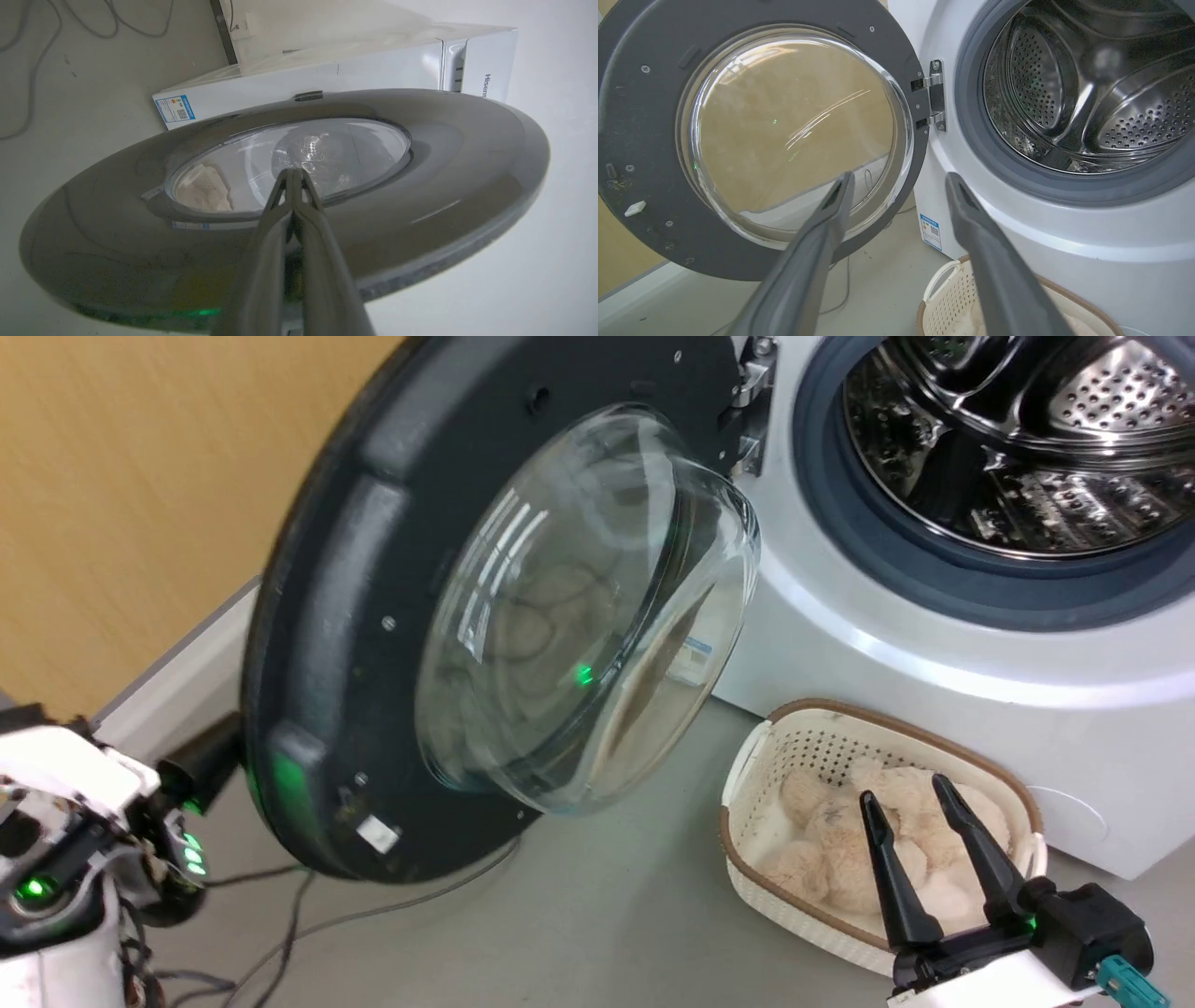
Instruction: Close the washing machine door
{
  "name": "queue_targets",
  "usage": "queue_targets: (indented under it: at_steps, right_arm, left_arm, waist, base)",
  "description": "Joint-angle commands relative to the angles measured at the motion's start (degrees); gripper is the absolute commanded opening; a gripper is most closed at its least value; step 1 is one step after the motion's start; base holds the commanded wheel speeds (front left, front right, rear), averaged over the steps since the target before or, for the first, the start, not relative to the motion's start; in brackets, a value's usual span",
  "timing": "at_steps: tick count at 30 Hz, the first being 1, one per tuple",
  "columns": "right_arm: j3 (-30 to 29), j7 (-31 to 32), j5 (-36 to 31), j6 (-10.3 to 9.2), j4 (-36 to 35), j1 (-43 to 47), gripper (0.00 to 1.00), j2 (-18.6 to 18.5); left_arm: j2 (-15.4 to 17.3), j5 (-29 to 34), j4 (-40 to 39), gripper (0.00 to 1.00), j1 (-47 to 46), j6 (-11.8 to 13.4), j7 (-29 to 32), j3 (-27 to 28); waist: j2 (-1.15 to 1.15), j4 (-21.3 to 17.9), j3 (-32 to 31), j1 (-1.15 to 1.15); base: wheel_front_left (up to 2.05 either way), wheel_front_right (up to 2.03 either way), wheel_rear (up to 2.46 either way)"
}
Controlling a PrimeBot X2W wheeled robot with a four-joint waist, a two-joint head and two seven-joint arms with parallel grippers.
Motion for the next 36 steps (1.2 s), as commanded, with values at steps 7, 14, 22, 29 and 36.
queue_targets:
  at_steps: [7, 14, 22, 29, 36]
  right_arm:
    - [-1.83, -0.64, -0.05, 0.05, 0.63, 0.63, 1.00, 0.76]
    - [-3.03, -0.94, -0.01, 0.05, 0.99, 1.65, 1.00, 1.25]
    - [-3.80, -1.08, -0.59, 0.05, 0.74, 2.25, 1.00, 1.65]
    - [-3.51, -1.11, -0.80, 0.05, 0.24, 1.86, 1.00, 1.63]
    - [-3.94, -1.13, -0.78, 0.05, -0.31, 1.23, 1.00, 1.32]
  left_arm:
    - [-3.70, -2.62, -7.71, 0.00, 8.50, 0.28, 7.66, -3.85]
    - [-7.40, -5.11, -13.61, 0.00, 14.24, 3.02, 12.18, -7.93]
    - [-9.55, -9.59, -19.76, 0.00, 21.20, 5.08, 11.80, -15.39]
    - [-9.68, -13.67, -19.78, 0.00, 23.32, 3.69, 3.81, -23.29]
    - [-9.69, -17.52, -15.89, 0.00, 20.11, 0.92, -6.49, -30.34]
  waist:
    - [0.00, -2.62, -2.83, 0.00]
    - [0.00, -5.34, -4.65, 0.00]
    - [0.00, -11.96, -5.10, 0.00]
    - [0.00, -20.99, -3.85, 0.00]
    - [0.00, -30.76, -1.22, 0.00]
  base:
    - [0.00, 0.00, 0.00]
    - [0.00, 0.00, 0.00]
    - [0.00, 0.00, 0.00]
    - [0.00, 0.00, 0.00]
    - [0.00, 0.00, 0.00]
